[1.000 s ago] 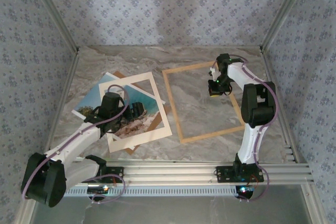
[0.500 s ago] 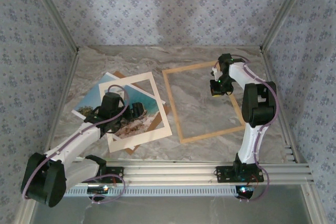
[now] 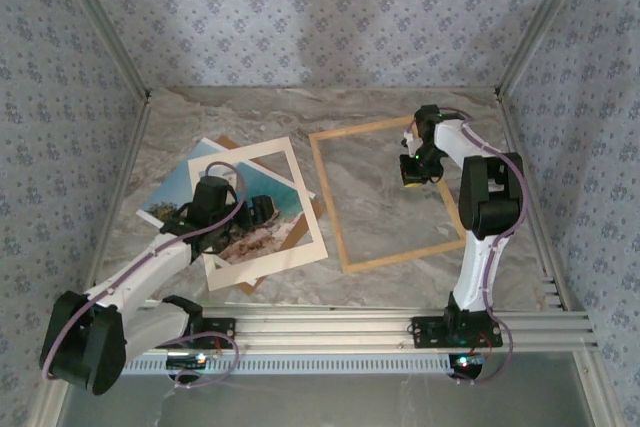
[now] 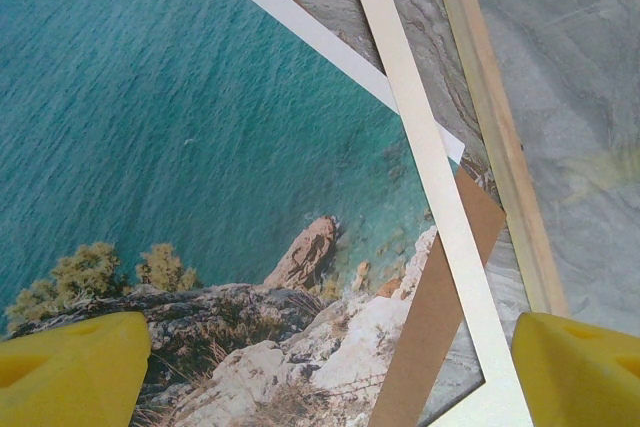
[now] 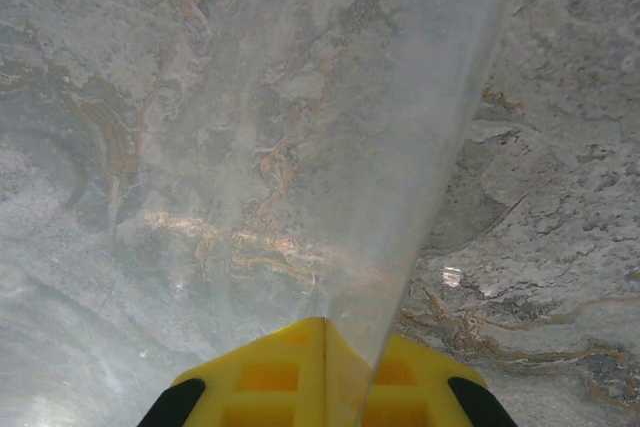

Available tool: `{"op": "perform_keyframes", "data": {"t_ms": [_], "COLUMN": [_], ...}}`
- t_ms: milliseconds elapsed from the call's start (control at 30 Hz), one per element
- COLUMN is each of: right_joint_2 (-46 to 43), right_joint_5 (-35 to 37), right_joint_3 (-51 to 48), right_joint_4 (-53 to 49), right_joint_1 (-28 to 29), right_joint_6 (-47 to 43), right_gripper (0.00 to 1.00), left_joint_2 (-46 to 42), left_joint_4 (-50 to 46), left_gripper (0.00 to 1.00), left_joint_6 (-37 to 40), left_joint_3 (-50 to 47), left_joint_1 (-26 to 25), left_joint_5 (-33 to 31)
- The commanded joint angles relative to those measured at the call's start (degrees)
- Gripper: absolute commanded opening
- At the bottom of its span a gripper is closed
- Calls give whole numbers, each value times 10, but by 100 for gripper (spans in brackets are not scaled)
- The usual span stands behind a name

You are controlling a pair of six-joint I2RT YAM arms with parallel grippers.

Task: Put the photo into the frame

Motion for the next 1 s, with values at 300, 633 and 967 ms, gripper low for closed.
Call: {"op": "perform_keyframes", "data": {"t_ms": [300,633,967], "right_joint_2": [-18,-10,-3], "right_joint_5": [8,27,46], "right_joint_3": [10,24,34], "right_joint_4": [-21,-29,-36], "right_joint_1": [-18,-25,-24], "right_joint_6": [1,-4,-11], "right_gripper": [0,0,0], "left_joint_2": [0,-2,1], "left_joint_4": [-4,-1,-1], "left_gripper": [94,95,95], "left_joint_6": [10,21,21], "left_joint_3": [2,8,10], "left_joint_1": [-4,-15,-19], "left_joint_5": [0,21,18]}}
